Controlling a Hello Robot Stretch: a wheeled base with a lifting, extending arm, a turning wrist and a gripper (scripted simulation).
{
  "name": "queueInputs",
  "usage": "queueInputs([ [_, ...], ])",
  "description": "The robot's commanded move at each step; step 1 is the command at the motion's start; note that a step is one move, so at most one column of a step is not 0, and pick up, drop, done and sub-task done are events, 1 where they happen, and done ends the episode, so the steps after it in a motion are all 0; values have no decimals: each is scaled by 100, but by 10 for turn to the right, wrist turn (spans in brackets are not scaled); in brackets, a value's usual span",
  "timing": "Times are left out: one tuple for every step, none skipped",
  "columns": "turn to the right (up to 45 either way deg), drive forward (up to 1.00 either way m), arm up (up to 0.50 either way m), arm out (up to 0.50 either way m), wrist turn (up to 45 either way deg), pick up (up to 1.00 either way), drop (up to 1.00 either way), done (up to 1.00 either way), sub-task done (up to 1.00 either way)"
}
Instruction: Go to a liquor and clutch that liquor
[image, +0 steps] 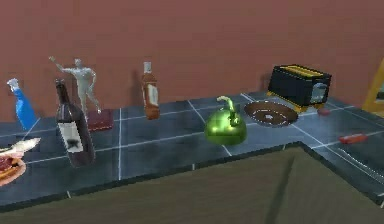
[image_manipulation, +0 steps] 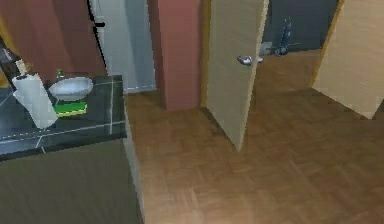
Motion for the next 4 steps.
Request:
queueInputs([
  [0,40,0,0,0,0,0,0,0],
  [-450,0,0,0,0,0,0,0,0],
  [-450,0,0,0,0,0,0,0,0],
  [-150,0,0,0,0,0,0,0,0],
])
